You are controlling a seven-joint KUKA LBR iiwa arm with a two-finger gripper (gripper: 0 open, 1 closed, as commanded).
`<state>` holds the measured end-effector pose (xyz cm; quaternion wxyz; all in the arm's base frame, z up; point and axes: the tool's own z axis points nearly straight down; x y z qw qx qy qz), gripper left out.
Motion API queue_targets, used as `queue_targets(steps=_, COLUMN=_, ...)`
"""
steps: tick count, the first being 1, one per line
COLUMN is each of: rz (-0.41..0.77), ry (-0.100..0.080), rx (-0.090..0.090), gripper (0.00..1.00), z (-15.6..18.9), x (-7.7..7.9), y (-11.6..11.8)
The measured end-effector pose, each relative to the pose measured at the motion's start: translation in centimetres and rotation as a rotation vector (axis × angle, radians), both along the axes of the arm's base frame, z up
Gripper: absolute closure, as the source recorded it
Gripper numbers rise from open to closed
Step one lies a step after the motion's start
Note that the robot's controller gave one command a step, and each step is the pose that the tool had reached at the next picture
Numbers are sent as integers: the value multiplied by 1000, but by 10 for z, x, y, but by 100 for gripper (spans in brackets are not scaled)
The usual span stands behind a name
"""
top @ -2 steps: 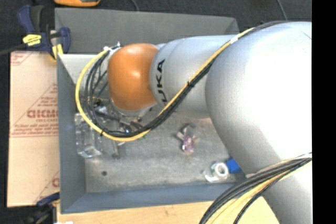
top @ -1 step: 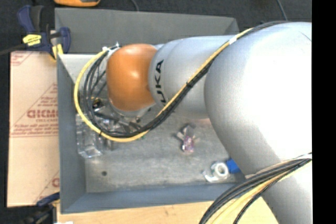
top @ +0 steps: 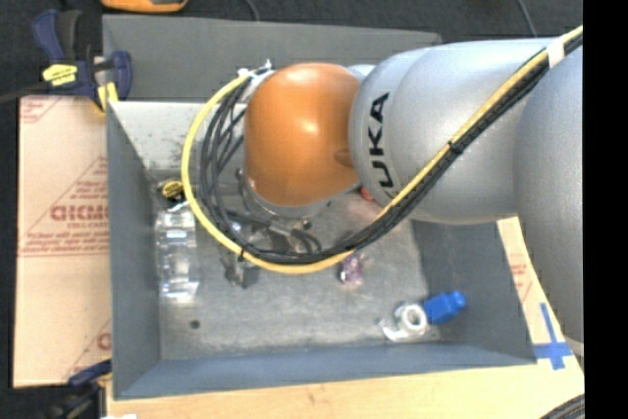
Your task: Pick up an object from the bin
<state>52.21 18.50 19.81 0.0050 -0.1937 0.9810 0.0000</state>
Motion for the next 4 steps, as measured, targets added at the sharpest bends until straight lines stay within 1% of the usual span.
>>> queue_targets(steps=1, rz=-1, ry=7, rx=-1, gripper=0, z=-5, x=-1, y=0)
queue_targets(steps=2, rz=348, ry=-5, rx=0, gripper=0, z=-106, x=24, y=19)
queue_targets(steps=3, rz=344, ry=-15, rx=4, gripper=100, z=-102, x=26, y=20)
queue_targets(steps=4, rz=363, ry=-5, rx=-2, gripper=100, z=83, x=29, y=5)
